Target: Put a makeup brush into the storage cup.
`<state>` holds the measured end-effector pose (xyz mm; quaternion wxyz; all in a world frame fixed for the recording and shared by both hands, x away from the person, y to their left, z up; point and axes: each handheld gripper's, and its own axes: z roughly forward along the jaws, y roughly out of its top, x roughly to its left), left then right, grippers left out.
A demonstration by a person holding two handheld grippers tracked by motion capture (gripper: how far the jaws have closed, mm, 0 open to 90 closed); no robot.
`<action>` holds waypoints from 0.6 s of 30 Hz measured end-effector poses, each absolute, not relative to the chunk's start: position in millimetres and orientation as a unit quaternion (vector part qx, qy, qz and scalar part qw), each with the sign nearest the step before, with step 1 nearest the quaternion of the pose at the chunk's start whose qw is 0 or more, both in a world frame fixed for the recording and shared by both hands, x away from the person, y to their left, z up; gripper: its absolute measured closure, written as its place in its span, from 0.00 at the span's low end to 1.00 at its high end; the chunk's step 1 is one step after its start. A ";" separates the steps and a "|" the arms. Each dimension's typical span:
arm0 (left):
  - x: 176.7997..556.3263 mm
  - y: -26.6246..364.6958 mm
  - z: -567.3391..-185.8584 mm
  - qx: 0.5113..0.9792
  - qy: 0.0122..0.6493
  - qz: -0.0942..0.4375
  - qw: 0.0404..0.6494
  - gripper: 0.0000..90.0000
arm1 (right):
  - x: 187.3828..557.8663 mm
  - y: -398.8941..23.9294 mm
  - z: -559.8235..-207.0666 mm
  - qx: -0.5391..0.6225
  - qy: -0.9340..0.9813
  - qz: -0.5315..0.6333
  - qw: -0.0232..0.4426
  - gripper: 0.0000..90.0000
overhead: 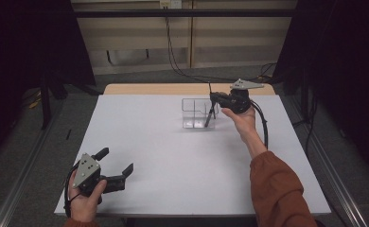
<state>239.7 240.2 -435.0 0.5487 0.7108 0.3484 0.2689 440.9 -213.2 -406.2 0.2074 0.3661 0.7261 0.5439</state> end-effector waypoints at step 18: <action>239.7 239.9 -435.1 0.712 0.349 0.269 0.548 0.01 | 438.3 -214.8 -411.5 0.366 0.729 0.541 0.204 0.95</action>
